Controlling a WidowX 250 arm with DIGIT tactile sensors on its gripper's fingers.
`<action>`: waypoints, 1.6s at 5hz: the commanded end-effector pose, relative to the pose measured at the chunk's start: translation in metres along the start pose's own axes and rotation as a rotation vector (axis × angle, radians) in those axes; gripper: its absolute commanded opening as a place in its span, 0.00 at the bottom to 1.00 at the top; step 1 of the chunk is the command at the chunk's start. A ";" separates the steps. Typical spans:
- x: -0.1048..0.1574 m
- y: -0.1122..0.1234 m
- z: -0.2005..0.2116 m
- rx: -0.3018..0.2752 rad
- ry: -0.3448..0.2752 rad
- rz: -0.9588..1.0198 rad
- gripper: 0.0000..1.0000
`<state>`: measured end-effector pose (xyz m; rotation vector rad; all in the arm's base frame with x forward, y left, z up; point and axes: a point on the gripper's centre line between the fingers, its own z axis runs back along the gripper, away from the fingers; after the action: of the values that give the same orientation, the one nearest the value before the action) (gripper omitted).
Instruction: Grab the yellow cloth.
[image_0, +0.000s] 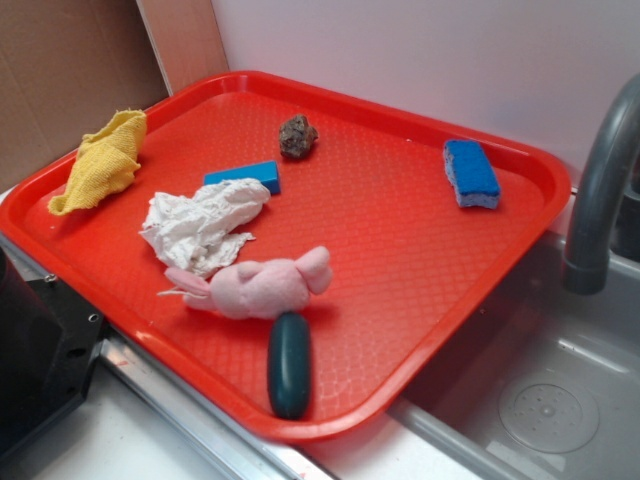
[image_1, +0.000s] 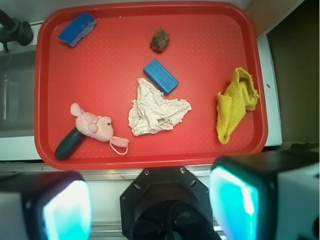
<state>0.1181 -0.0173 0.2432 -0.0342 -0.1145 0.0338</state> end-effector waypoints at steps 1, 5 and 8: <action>0.000 0.000 0.000 0.000 0.000 0.000 1.00; 0.013 0.104 -0.098 -0.018 0.071 0.379 1.00; 0.016 0.155 -0.171 0.032 -0.012 0.345 1.00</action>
<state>0.1464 0.1286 0.0617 -0.0437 -0.0858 0.4084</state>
